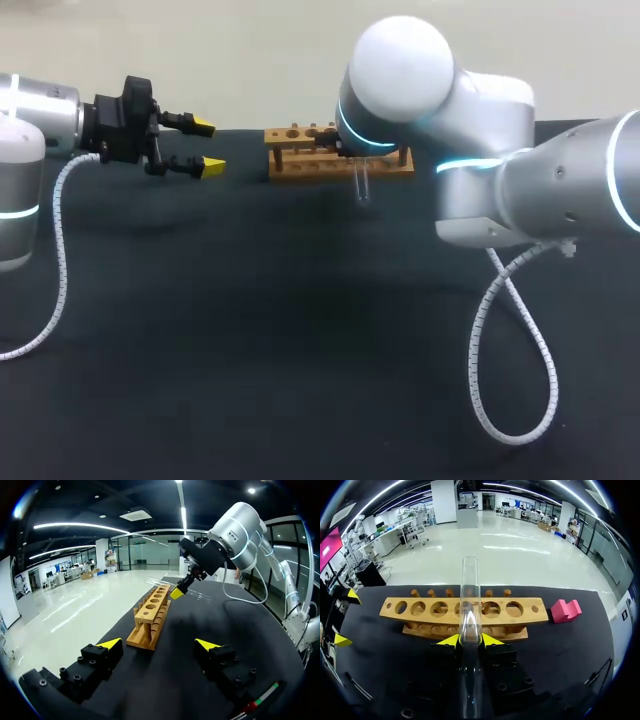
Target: Grasp the test tube, adjust it, and insert it.
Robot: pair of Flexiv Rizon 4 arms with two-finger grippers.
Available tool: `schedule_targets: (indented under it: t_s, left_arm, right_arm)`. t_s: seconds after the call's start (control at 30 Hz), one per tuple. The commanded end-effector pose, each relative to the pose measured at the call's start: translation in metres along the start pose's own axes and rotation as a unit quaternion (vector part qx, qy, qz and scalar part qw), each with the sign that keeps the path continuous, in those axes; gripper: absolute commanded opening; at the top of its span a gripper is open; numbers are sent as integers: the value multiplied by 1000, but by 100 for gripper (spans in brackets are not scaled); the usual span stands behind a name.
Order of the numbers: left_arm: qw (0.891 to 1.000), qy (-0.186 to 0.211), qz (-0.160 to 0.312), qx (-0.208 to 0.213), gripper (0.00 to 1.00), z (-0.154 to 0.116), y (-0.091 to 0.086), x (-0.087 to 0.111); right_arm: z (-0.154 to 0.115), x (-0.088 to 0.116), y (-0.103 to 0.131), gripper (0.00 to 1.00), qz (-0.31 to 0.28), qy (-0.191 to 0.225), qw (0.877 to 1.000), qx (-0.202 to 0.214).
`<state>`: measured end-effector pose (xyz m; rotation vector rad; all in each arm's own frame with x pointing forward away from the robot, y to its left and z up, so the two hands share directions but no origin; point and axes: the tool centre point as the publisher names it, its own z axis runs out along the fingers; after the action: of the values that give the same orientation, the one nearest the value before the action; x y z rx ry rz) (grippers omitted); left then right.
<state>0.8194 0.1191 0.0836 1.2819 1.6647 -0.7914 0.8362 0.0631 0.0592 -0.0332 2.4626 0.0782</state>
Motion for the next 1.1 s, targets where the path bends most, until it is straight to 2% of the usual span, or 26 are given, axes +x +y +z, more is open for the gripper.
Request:
schedule_targets:
  t_s: [0.03,0.77,1.1]
  left_arm:
    - [1000,-2,2,-1,100,-1,-1,1]
    - [1000,-2,2,-1,100,-1,-1,1]
    - [1000,-2,2,-1,100,-1,-1,1]
  right_arm:
    - [4,0,0,0,0,6,1000,1]
    - [15,14,0,0,5,63,998,-8]
    - [16,20,-1,0,12,73,997,-11]
